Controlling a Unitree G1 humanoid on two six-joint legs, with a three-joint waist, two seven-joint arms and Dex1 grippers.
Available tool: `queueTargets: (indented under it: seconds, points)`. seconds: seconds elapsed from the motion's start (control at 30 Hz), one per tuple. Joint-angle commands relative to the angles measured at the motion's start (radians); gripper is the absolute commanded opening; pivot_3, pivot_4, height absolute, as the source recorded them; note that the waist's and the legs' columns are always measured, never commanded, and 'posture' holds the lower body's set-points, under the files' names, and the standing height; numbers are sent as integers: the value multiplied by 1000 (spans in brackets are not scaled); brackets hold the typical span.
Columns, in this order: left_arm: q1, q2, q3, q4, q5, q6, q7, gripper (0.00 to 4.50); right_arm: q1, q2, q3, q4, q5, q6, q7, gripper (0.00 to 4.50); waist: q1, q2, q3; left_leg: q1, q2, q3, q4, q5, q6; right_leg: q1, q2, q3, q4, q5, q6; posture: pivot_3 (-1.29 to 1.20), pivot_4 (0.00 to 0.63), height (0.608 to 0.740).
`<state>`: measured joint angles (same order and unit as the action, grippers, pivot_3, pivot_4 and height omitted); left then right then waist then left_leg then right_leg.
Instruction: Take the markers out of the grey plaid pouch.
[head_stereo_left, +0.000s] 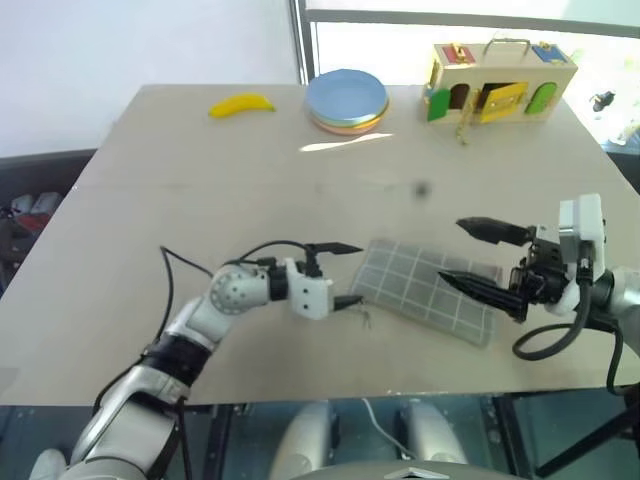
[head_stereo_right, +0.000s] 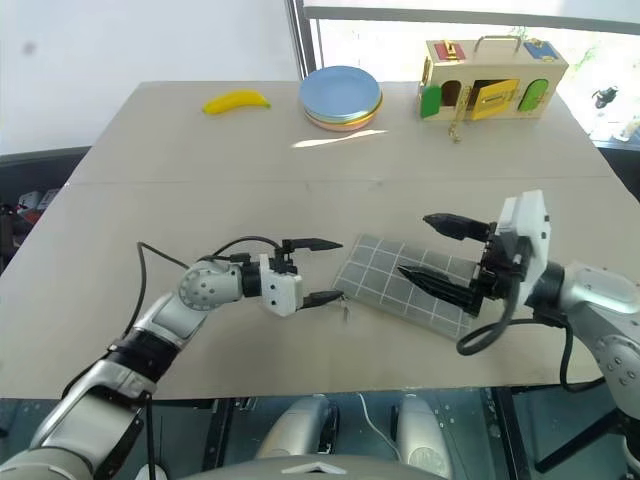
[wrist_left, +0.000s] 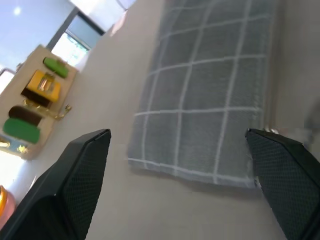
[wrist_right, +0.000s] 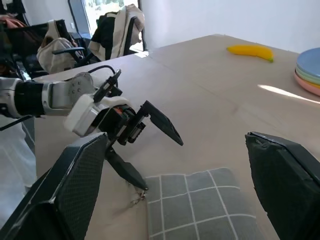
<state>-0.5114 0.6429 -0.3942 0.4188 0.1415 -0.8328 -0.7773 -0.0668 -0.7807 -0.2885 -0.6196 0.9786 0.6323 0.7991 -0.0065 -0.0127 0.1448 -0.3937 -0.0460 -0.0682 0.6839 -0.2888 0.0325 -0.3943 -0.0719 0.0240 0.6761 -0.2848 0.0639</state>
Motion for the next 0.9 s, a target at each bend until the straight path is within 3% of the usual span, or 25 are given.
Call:
queueTargets:
  seconds: [0.03,0.2,0.3,0.4,0.53,0.77,0.87,0.9]
  points:
    - [-83,8,17,185,88,-183,58,4491,57,-35,-87,-66,151,46,24,4500,4,0,0,0,0,0,0,0,0,0,0,0,0,0,0,0,150,740]
    - [-237,18,-23,427,360,-415,250,4491,215,-101,-190,-70,165,69,117,4500,17,-2,-1,0,-1,0,1,-2,4,1,0,-1,0,0,0,0,150,740]
    - [-326,30,-68,486,600,-489,466,4491,283,-123,-213,-56,104,42,173,4500,19,-2,-1,3,-1,1,0,-3,4,3,0,0,1,0,0,0,150,740]
    - [-422,40,-212,481,930,-423,849,4491,288,-106,-207,-54,90,23,169,4500,25,-3,-1,11,-1,0,0,-3,5,14,1,-1,-1,0,1,0,150,740]
    - [-543,-16,-513,549,1284,-239,1380,4491,285,-84,-204,-79,105,17,136,4500,33,-5,-2,15,-2,-4,1,-3,6,21,1,-4,-6,3,7,0,150,740]
    - [-629,-173,-823,701,1496,-83,1867,4491,332,-77,-249,-103,113,18,128,4500,53,-6,-8,15,-4,-5,2,-2,9,24,-1,-5,-8,5,11,0,150,740]
    - [-642,-213,-880,724,1510,-70,2001,3205,335,-72,-252,-108,115,13,117,4500,51,-7,-8,14,-4,-5,2,-2,9,24,-1,-5,-9,5,11,0,150,740]
    - [-643,-222,-890,721,1505,-79,2038,2562,334,-69,-250,-108,112,10,113,4500,50,-7,-7,13,-4,-5,2,-2,9,23,-1,-5,-9,5,11,0,150,740]
